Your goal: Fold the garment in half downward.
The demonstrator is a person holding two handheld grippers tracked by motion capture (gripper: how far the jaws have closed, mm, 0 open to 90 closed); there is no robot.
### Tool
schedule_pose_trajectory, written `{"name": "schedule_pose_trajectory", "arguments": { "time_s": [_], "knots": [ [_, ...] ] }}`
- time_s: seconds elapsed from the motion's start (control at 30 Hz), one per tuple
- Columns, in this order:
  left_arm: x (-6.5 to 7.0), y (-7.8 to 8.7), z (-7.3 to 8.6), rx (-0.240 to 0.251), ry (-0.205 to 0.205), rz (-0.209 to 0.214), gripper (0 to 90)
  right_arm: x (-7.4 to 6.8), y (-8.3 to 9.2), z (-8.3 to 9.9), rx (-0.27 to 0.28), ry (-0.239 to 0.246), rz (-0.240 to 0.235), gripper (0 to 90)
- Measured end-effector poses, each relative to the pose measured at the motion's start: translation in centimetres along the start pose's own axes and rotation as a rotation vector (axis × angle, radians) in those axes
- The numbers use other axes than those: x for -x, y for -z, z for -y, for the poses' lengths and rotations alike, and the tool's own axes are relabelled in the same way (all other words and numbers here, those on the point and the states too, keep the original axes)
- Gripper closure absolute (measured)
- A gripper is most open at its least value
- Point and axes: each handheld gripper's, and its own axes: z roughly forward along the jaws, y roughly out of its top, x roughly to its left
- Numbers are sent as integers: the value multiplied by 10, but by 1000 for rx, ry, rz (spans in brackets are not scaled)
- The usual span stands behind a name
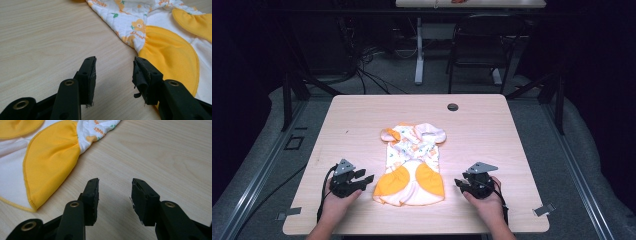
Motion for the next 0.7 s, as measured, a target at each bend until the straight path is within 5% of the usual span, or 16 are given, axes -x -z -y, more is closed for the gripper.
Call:
{"name": "schedule_pose_trajectory", "arguments": {
  "time_s": [0.4, 0.7],
  "knots": [
    [6, 0, -3, -4, -23, -1, 553, -5, 2, -1, -2, 35, -10, 657],
    [10, -2, -5, -27, -57, 10, 611, -15, -2, -5, -28, 101, -13, 589]
  ]
}}
